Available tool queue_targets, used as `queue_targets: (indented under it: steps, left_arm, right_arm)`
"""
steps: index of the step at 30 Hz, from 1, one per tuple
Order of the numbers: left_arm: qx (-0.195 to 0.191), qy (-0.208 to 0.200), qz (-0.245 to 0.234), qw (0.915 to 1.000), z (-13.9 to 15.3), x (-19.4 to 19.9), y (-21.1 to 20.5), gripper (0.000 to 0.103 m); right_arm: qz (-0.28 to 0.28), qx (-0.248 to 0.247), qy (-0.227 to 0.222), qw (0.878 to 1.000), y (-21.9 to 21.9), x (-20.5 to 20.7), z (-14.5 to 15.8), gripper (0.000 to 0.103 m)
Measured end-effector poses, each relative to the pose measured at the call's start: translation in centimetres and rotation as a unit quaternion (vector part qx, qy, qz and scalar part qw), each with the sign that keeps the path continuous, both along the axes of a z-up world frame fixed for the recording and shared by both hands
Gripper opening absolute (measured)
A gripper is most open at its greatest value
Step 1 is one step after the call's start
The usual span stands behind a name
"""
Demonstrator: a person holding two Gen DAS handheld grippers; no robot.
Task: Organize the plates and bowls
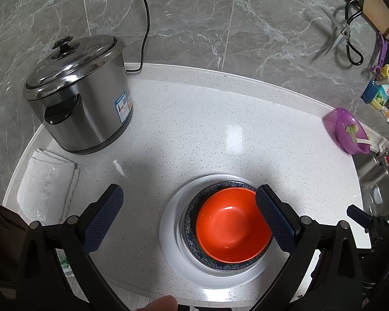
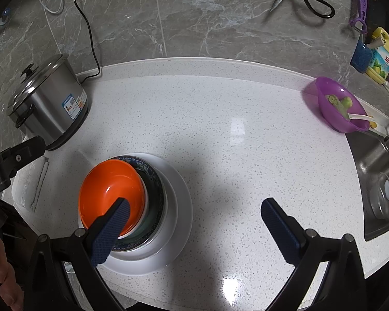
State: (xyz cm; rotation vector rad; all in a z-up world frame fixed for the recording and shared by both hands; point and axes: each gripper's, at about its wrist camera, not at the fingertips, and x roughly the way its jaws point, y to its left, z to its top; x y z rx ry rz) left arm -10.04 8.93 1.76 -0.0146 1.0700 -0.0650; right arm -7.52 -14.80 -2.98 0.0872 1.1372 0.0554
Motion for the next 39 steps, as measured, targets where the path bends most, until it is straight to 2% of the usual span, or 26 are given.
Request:
queue_targets:
  steps: [39]
  left_arm:
    - [0.001, -0.013, 0.006, 0.9999, 0.43, -0.64, -0.49, 0.103]
  right_arm:
    - [-0.002, 0.000, 0.001, 1.000, 0.30, -0.10, -0.14, 0.103]
